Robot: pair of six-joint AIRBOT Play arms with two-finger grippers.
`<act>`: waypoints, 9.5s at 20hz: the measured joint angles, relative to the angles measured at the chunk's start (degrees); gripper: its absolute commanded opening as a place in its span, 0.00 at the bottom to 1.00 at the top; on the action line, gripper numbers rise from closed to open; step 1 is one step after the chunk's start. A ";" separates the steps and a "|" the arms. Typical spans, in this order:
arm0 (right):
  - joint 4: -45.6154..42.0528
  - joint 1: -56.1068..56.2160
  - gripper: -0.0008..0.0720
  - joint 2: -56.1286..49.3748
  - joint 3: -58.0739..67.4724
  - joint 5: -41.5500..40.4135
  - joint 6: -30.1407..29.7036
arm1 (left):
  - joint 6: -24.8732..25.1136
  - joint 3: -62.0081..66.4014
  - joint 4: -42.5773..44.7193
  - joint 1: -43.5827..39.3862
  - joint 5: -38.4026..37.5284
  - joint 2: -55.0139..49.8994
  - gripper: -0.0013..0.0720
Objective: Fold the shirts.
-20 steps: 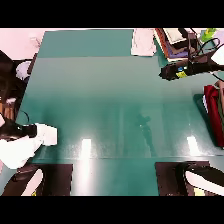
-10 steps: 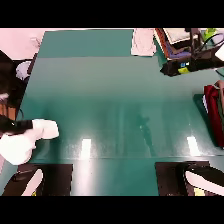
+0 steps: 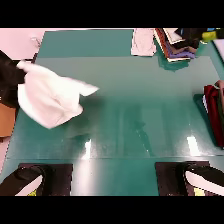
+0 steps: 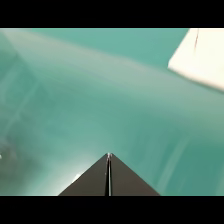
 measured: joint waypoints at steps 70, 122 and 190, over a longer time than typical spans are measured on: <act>4.61 -4.46 0.04 -19.52 -20.13 -7.02 -2.95 | 1.44 -7.76 -9.16 -1.68 20.52 -27.93 0.05; -6.58 -15.39 0.74 -3.69 -37.42 0.92 -3.23 | -2.95 -13.44 -5.07 1.27 5.31 -21.88 0.75; -5.03 -15.10 0.03 11.89 17.99 -1.57 -4.31 | -2.95 26.91 -7.41 -0.87 19.19 2.47 0.05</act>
